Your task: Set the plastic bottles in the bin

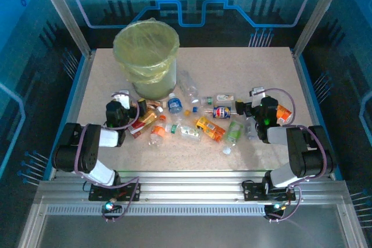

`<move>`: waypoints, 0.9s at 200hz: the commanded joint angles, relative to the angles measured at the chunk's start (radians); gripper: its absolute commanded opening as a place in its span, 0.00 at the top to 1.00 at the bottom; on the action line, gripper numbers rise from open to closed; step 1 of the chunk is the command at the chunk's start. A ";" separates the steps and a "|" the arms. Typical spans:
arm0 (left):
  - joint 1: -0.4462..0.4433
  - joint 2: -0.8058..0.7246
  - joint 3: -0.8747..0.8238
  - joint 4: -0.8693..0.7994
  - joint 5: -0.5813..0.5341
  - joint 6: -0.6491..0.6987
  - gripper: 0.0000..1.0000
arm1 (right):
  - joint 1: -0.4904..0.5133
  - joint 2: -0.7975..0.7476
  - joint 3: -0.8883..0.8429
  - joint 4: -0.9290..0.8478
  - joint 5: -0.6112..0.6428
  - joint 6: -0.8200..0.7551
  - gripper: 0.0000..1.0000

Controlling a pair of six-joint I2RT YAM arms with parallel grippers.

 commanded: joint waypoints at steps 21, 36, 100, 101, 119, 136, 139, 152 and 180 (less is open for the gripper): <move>0.000 -0.122 -0.019 -0.023 -0.053 -0.017 0.01 | 0.002 -0.081 0.048 -0.111 0.055 0.030 0.00; 0.000 -0.166 -0.025 -0.047 -0.063 -0.020 0.01 | 0.002 -0.119 0.054 -0.162 0.088 0.037 0.00; -0.002 -0.474 0.030 -0.416 -0.060 -0.131 0.01 | 0.005 -0.410 0.114 -0.510 0.191 0.139 0.00; -0.002 -0.478 0.032 -0.428 -0.060 -0.134 0.01 | 0.005 -0.413 0.117 -0.519 0.194 0.145 0.00; -0.002 -0.552 0.054 -0.573 -0.017 -0.198 0.01 | 0.007 -0.473 0.196 -0.733 0.245 0.234 0.00; -0.010 -0.629 0.029 -0.620 0.014 -0.250 0.01 | 0.006 -0.496 0.271 -0.927 0.309 0.312 0.00; -0.012 -0.644 0.020 -0.622 0.017 -0.261 0.01 | 0.007 -0.496 0.285 -0.962 0.319 0.322 0.00; -0.020 -0.715 -0.009 -0.639 0.021 -0.298 0.01 | 0.005 -0.493 0.340 -1.096 0.357 0.349 0.00; -0.026 -0.847 -0.045 -0.684 -0.004 -0.359 0.01 | -0.025 -0.464 0.453 -1.359 0.413 0.393 0.00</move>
